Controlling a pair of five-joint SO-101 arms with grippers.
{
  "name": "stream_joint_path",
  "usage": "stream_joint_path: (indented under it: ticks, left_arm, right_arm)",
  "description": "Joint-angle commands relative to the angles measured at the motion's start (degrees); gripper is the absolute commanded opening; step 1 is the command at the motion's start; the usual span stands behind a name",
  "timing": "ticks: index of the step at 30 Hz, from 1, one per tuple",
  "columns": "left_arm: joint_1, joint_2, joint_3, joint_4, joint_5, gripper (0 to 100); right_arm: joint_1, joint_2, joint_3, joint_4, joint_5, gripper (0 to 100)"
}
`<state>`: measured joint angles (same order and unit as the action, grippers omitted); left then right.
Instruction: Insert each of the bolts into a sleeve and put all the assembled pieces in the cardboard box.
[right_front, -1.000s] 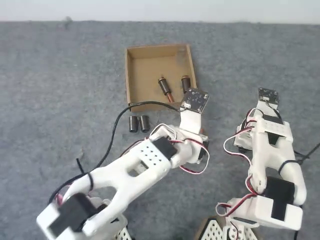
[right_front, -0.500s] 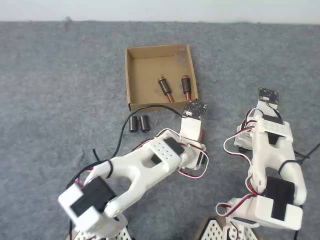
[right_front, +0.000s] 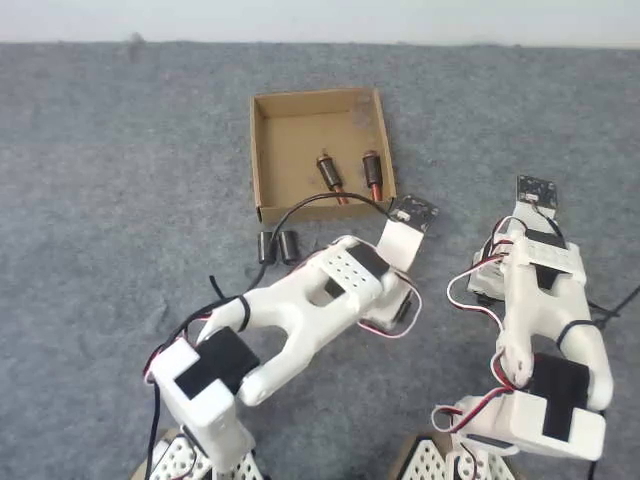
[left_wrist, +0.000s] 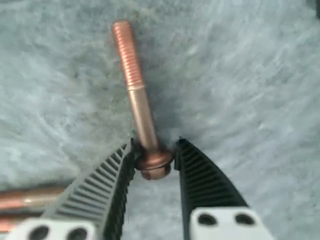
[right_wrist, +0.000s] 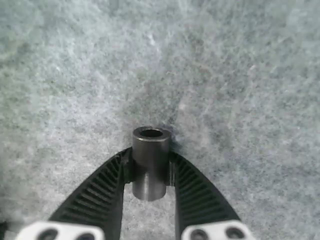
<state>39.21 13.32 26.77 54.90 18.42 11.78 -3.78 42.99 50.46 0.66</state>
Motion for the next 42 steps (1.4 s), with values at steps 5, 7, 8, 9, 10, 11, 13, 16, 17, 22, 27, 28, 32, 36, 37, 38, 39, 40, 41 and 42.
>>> stream_joint_path:
  ticks: [5, 7, 8, 9, 10, 11, 13, 16, 17, 22, 27, 28, 32, 36, 37, 38, 39, 40, 41, 42]
  left_arm:
    - [-7.6, -4.9, -4.0, 7.3, -29.5, 10]
    - [-9.8, -7.2, -4.1, 7.3, -30.9, 10]
    - [-10.5, -8.5, -4.1, 7.3, -32.5, 12]
    - [-11.0, -9.8, -4.0, 7.3, -33.5, 15]
    - [-11.3, -10.5, -3.9, 7.4, -34.0, 18]
    - [-11.4, -11.4, -3.8, 7.7, -33.8, 23]
    - [-11.7, -11.7, -3.9, 8.2, -32.4, 29]
    - [-12.3, -11.8, -4.1, 7.6, -29.7, 29]
    - [-12.7, -11.9, -4.2, 7.4, -28.7, 29]
    - [-10.7, -12.2, -3.6, 8.7, -25.2, 25]
    - [-2.5, -12.1, 0.6, 3.4, -21.5, 14]
    - [-1.5, -12.0, 1.7, 0.7, -19.9, 11]
    - [-0.6, -11.6, 7.6, -12.1, -11.6, 1]
    - [-0.7, -11.6, 11.3, -15.6, -5.4, 1]
    - [-0.7, -11.6, 11.3, -14.9, -4.9, 1]
    - [-0.7, -11.6, 11.3, -14.2, -4.7, 1]
    - [-0.7, -11.6, 11.2, -13.7, -4.7, 1]
    - [-1.0, -11.6, 11.2, -13.3, -4.7, 1]
    - [-1.8, -11.6, 11.1, -12.9, -4.6, 1]
    - [-2.7, -11.6, 11.1, -12.8, -4.5, 1]
  right_arm:
    - [0.8, -3.6, -2.0, -0.4, -0.3, 0.6]
    - [0.8, -3.6, -2.0, -0.4, -0.3, 0.6]
    - [0.8, -3.6, -2.0, -0.4, -0.3, 0.6]
    - [0.8, -3.6, -2.0, -0.4, -0.3, 0.6]
    - [0.8, -3.6, -2.0, -0.4, -0.3, 0.6]
    - [0.8, -3.6, -2.0, -0.4, -0.3, 0.6]
    - [0.7, -3.6, -2.0, -0.4, -0.3, 0.6]
    - [0.7, -3.6, -2.0, -0.4, -0.3, 0.6]
    - [0.7, -3.6, -2.0, -0.4, -0.3, 0.6]
    - [0.7, -3.6, -2.0, -0.5, -0.3, 0.6]
    - [0.7, -3.6, -2.0, -0.5, -0.3, 0.6]
    - [0.7, -3.6, -2.0, -0.5, -0.3, 0.6]
    - [0.7, -3.6, -2.0, -0.5, -0.2, 0.6]
    - [0.7, -3.6, -2.0, -0.5, -0.2, 0.6]
    - [0.7, -3.6, -2.0, -0.5, -0.2, 0.6]
    - [0.7, -3.6, -2.0, -0.5, -0.2, 0.6]
    - [0.7, -3.6, -2.0, -0.5, -0.2, 0.6]
    - [0.7, -3.6, -2.0, -0.5, -0.2, 0.6]
    - [0.7, -3.6, -2.0, -0.5, -0.2, 0.6]
    - [0.7, -3.6, -2.0, -0.5, -0.2, 0.6]
